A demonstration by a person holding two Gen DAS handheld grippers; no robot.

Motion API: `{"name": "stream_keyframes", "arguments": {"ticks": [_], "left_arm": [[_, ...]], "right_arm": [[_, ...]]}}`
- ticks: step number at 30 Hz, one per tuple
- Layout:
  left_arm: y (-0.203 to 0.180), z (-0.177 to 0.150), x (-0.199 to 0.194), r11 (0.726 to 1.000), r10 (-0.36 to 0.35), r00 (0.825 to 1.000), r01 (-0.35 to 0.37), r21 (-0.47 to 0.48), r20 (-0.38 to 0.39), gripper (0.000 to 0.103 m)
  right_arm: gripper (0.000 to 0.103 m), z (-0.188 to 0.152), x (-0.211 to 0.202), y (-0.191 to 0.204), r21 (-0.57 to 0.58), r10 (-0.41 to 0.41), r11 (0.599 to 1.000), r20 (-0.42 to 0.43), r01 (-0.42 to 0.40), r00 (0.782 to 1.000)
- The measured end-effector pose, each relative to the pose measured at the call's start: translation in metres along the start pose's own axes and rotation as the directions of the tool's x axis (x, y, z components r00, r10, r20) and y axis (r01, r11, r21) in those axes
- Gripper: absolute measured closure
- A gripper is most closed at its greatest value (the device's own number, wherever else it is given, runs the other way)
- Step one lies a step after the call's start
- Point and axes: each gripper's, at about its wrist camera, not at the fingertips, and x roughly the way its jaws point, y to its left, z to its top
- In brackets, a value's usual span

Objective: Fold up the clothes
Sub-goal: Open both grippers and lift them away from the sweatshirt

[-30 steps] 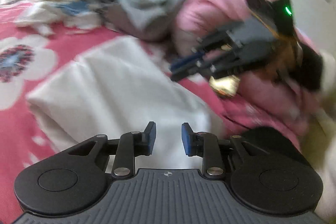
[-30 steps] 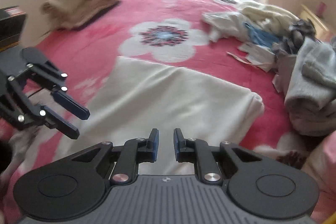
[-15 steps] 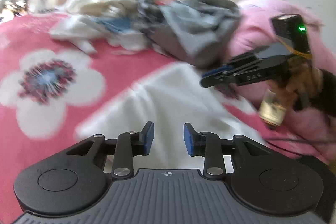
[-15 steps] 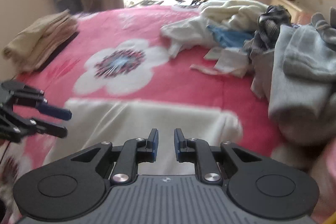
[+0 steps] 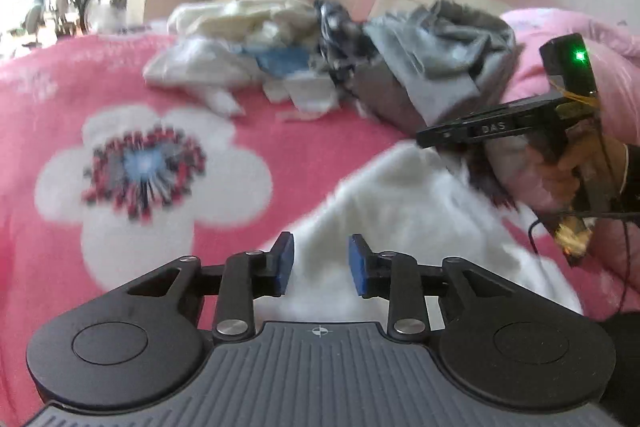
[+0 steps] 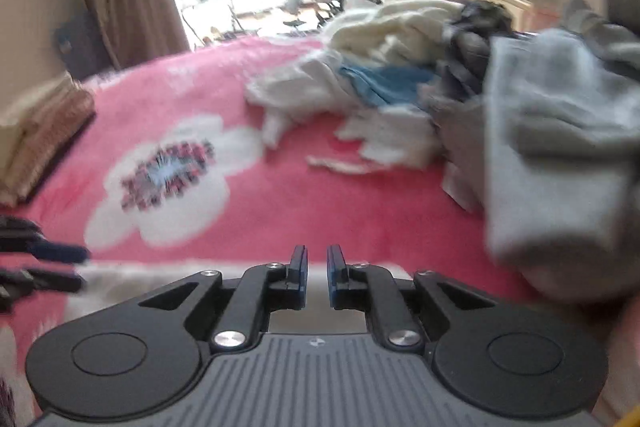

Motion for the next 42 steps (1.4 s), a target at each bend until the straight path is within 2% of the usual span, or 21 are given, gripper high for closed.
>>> {"name": "stream_keyframes", "arguments": {"ticks": [2, 3, 4, 5, 9, 10, 13, 16, 19, 21, 22, 23, 24, 25, 27, 29, 31, 34, 38, 40, 42], "left_arm": [[0.015, -0.002, 0.025, 0.998, 0.048, 0.996, -0.050, -0.025, -0.072, 0.071], [0.023, -0.008, 0.034, 0.998, 0.055, 0.992, -0.059, -0.036, -0.112, 0.070], [0.028, -0.012, 0.034, 0.997, 0.047, 0.992, -0.053, -0.048, -0.118, 0.069], [0.031, -0.014, 0.031, 0.997, 0.034, 0.993, -0.041, -0.061, -0.110, 0.069], [0.045, -0.018, 0.023, 0.994, 0.006, 0.992, -0.019, -0.106, -0.124, 0.067], [0.048, -0.018, 0.023, 0.993, -0.005, 0.992, -0.011, -0.122, -0.128, 0.067], [0.049, -0.018, 0.021, 0.993, -0.011, 0.991, -0.004, -0.114, -0.131, 0.067], [0.046, -0.019, 0.022, 0.995, -0.005, 0.991, -0.009, -0.103, -0.131, 0.067], [0.048, -0.020, 0.022, 0.994, -0.013, 0.991, -0.002, -0.112, -0.130, 0.067], [0.049, -0.020, 0.022, 0.994, -0.016, 0.991, 0.001, -0.112, -0.132, 0.067], [0.050, -0.019, 0.022, 0.994, -0.017, 0.991, 0.002, -0.110, -0.132, 0.067], [0.050, -0.019, 0.022, 0.994, -0.017, 0.991, 0.003, -0.110, -0.133, 0.066], [0.050, -0.019, 0.022, 0.994, -0.017, 0.991, 0.002, -0.110, -0.133, 0.066], [0.050, -0.019, 0.022, 0.994, -0.016, 0.991, 0.001, -0.110, -0.133, 0.066], [0.048, -0.017, 0.020, 0.994, -0.007, 0.991, -0.007, -0.107, -0.131, 0.066], [0.045, -0.013, 0.016, 0.995, 0.014, 0.992, -0.026, -0.098, -0.123, 0.066], [0.041, -0.008, 0.006, 0.994, 0.043, 0.995, -0.051, -0.092, -0.094, 0.067], [0.031, 0.001, -0.018, 0.993, 0.062, 0.998, -0.064, -0.097, -0.025, 0.067], [-0.005, 0.005, -0.035, 0.998, 0.003, 1.000, -0.002, -0.064, 0.017, 0.067], [-0.033, -0.001, -0.035, 0.998, -0.054, 0.999, 0.054, -0.028, -0.001, 0.066], [-0.064, -0.012, -0.030, 0.994, -0.105, 0.993, 0.105, 0.012, -0.051, 0.066]], "right_arm": [[0.095, 0.000, 0.026, -0.003, -0.027, -0.038, 0.999, -0.045, 0.037, 0.998], [0.100, -0.007, 0.038, -0.007, -0.054, -0.094, 0.995, -0.084, 0.089, 0.992], [0.103, -0.016, 0.044, -0.013, -0.055, -0.111, 0.993, -0.102, 0.106, 0.989], [0.103, -0.020, 0.041, -0.020, -0.019, -0.092, 0.996, -0.089, 0.091, 0.992], [0.103, -0.006, 0.035, -0.013, 0.010, -0.099, 0.995, -0.093, 0.100, 0.991], [0.095, -0.002, 0.035, -0.009, 0.006, -0.090, 0.996, -0.092, 0.091, 0.992], [0.095, 0.012, 0.042, 0.020, -0.062, 0.021, 0.998, -0.084, -0.026, 0.996], [0.096, 0.013, 0.064, 0.034, -0.096, 0.065, 0.992, -0.128, -0.077, 0.990], [0.098, -0.002, 0.067, 0.004, -0.075, -0.042, 0.997, -0.157, 0.030, 0.987], [0.103, -0.005, 0.054, -0.023, -0.001, -0.114, 0.993, -0.157, 0.115, 0.981], [0.098, -0.004, 0.042, -0.034, 0.017, -0.176, 0.983, -0.146, 0.180, 0.973], [0.094, -0.004, 0.031, -0.044, 0.006, -0.254, 0.966, -0.144, 0.258, 0.956], [0.094, -0.004, 0.024, -0.050, 0.000, -0.293, 0.955, -0.150, 0.297, 0.944], [0.094, -0.003, 0.011, -0.056, 0.013, -0.300, 0.952, -0.145, 0.305, 0.943], [0.094, 0.001, -0.021, -0.054, 0.026, -0.270, 0.962, -0.090, 0.273, 0.959], [0.094, 0.006, -0.056, -0.039, -0.023, -0.246, 0.969, -0.026, 0.246, 0.969], [0.094, 0.008, -0.083, -0.023, -0.085, -0.233, 0.969, 0.000, 0.233, 0.972], [0.094, 0.005, -0.112, -0.002, -0.197, -0.216, 0.958, -0.006, 0.210, 0.976], [0.094, -0.008, -0.127, 0.025, -0.302, -0.133, 0.946, -0.033, 0.117, 0.991], [0.094, -0.019, -0.123, 0.037, -0.303, -0.072, 0.952, -0.071, 0.047, 0.995], [0.094, -0.037, -0.112, 0.048, -0.280, -0.001, 0.959, -0.136, -0.037, 0.991]]}}
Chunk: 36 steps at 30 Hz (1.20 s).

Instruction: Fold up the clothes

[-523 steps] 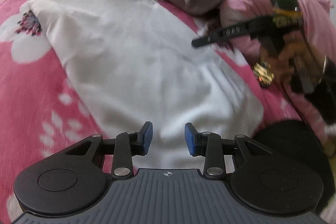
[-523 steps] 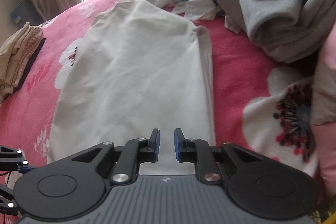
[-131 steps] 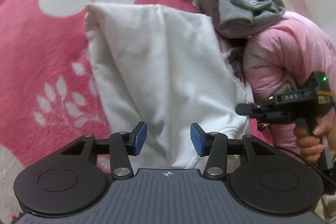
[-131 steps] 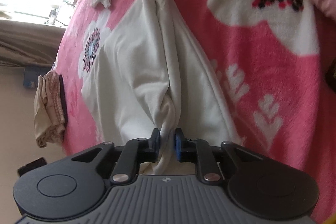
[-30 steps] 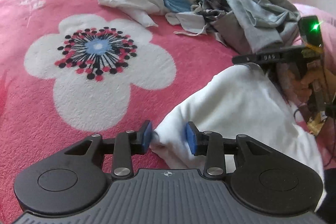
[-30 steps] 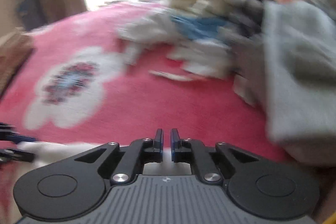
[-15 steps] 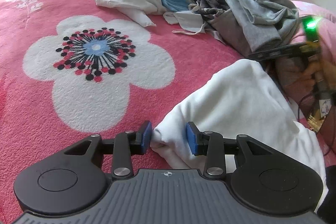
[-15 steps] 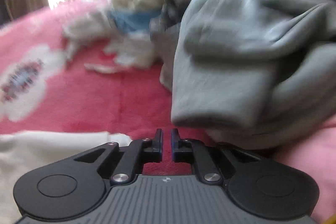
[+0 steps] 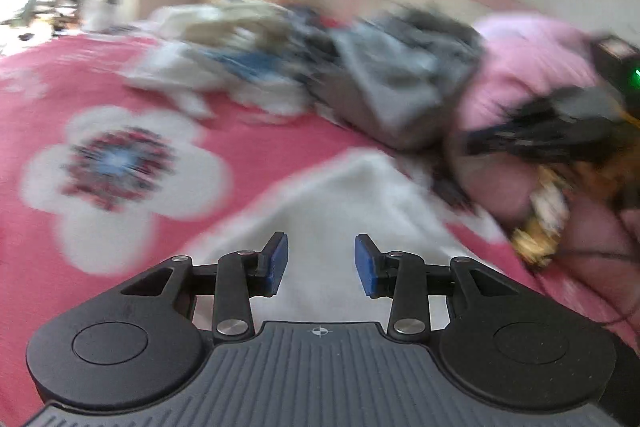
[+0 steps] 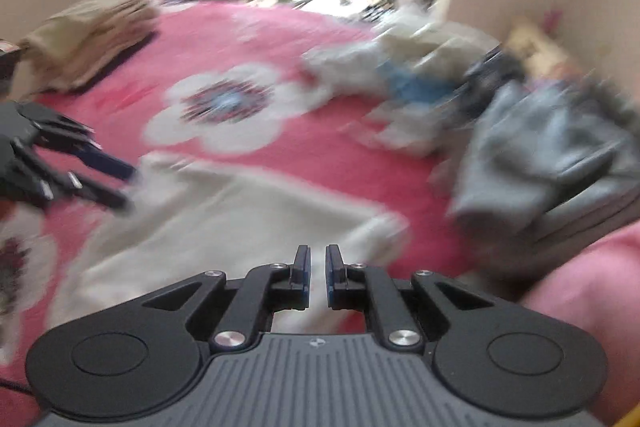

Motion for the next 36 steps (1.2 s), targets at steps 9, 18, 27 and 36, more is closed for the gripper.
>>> {"name": "stream_keyframes", "arguments": {"ticks": [9, 18, 27, 36], "left_arm": [[-0.058, -0.064, 0.028, 0.994, -0.022, 0.986, 0.040, 0.105, -0.165, 0.066], [-0.078, -0.063, 0.011, 0.980, -0.087, 0.980, 0.116, 0.159, -0.181, 0.066], [-0.092, -0.082, 0.016, 0.967, -0.053, 0.974, 0.105, 0.231, -0.221, 0.065], [-0.085, -0.079, -0.010, 0.972, -0.043, 0.980, 0.086, 0.220, -0.192, 0.065]], "right_arm": [[0.096, -0.084, 0.019, -0.033, 0.316, 0.080, 0.948, -0.133, -0.035, 0.988], [0.095, -0.067, 0.009, 0.002, 0.181, 0.307, 0.938, -0.048, -0.294, 0.950], [0.093, -0.070, 0.000, 0.016, 0.168, 0.312, 0.940, -0.082, -0.296, 0.947], [0.091, -0.082, 0.010, 0.019, 0.179, 0.290, 0.948, -0.137, -0.264, 0.947]]}}
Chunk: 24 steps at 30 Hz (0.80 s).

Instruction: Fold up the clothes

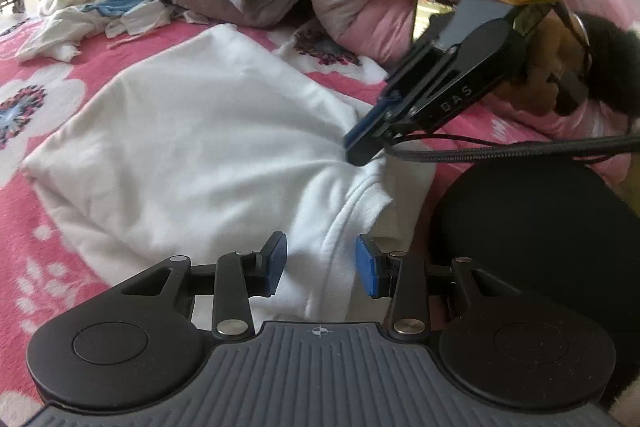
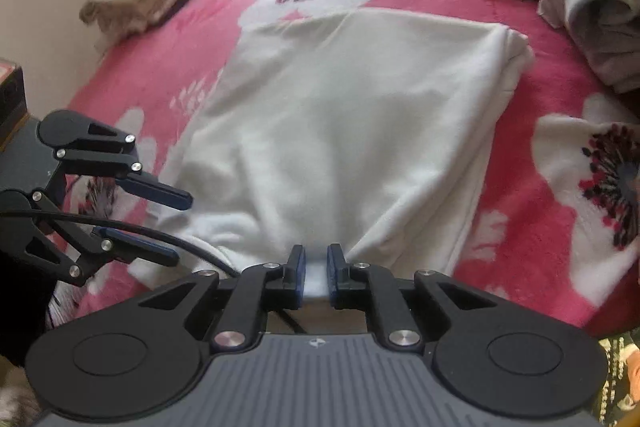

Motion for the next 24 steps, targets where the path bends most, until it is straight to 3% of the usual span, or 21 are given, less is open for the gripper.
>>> {"name": "stream_keyframes", "arguments": {"ticks": [6, 9, 16, 20, 24], "left_arm": [[0.025, 0.010, -0.033, 0.997, 0.017, 0.998, -0.013, -0.071, 0.059, 0.065], [0.038, 0.017, -0.035, 0.993, 0.046, 0.996, -0.038, -0.115, 0.075, 0.065], [0.043, 0.020, 0.005, 0.983, 0.058, 0.998, -0.053, -0.176, 0.028, 0.065], [0.030, 0.010, 0.022, 0.990, 0.067, 0.998, -0.069, -0.122, -0.015, 0.065], [0.025, 0.005, 0.023, 0.993, 0.092, 0.996, -0.093, -0.070, -0.014, 0.064]], "right_arm": [[0.088, 0.013, -0.031, 0.003, 0.014, 0.003, 1.000, 0.140, -0.005, 0.990], [0.088, 0.025, -0.027, 0.004, 0.015, -0.002, 1.000, 0.159, 0.000, 0.987], [0.088, 0.032, 0.014, 0.005, 0.034, -0.057, 0.998, 0.054, 0.055, 0.997], [0.089, 0.026, 0.030, 0.009, 0.012, -0.110, 0.994, -0.003, 0.110, 0.994], [0.089, 0.025, 0.030, 0.012, -0.010, -0.126, 0.992, -0.009, 0.126, 0.992]]}}
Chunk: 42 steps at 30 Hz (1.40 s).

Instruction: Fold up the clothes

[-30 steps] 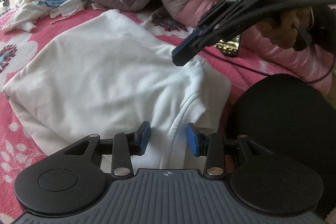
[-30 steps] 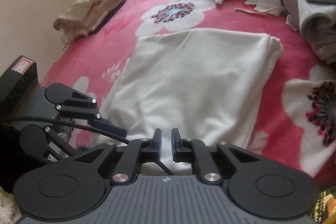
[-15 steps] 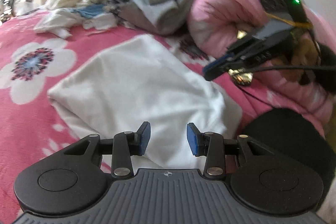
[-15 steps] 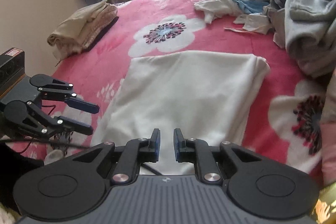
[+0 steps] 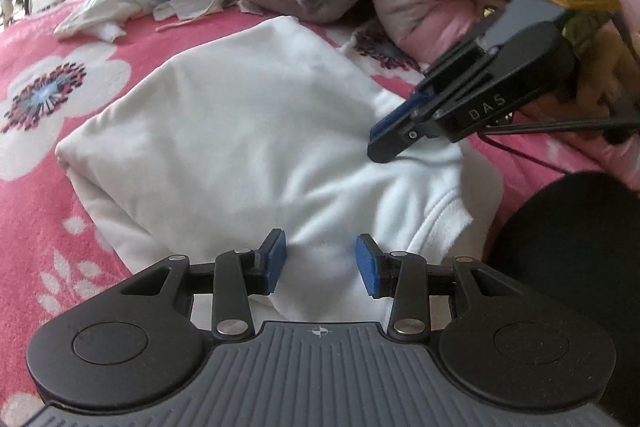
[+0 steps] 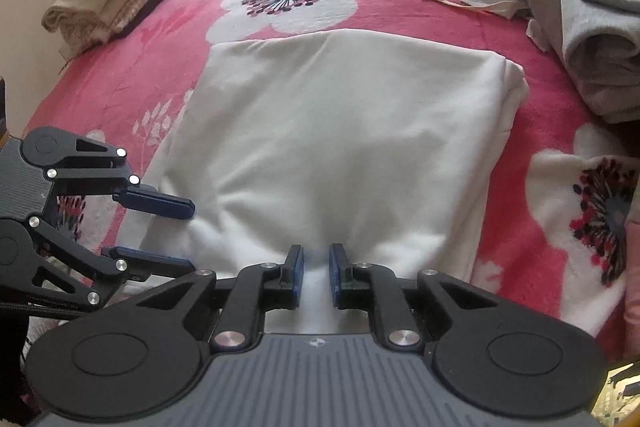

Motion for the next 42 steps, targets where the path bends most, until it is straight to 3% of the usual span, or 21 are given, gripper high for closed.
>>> {"name": "stream_keyframes", "arguments": {"ticks": [42], "left_arm": [[0.0010, 0.0018, 0.0022, 1.000, -0.003, 1.000, 0.003, -0.029, -0.004, 0.063]], "right_arm": [[0.088, -0.0017, 0.0021, -0.0001, -0.002, -0.003, 1.000, -0.001, 0.003, 1.000]]}}
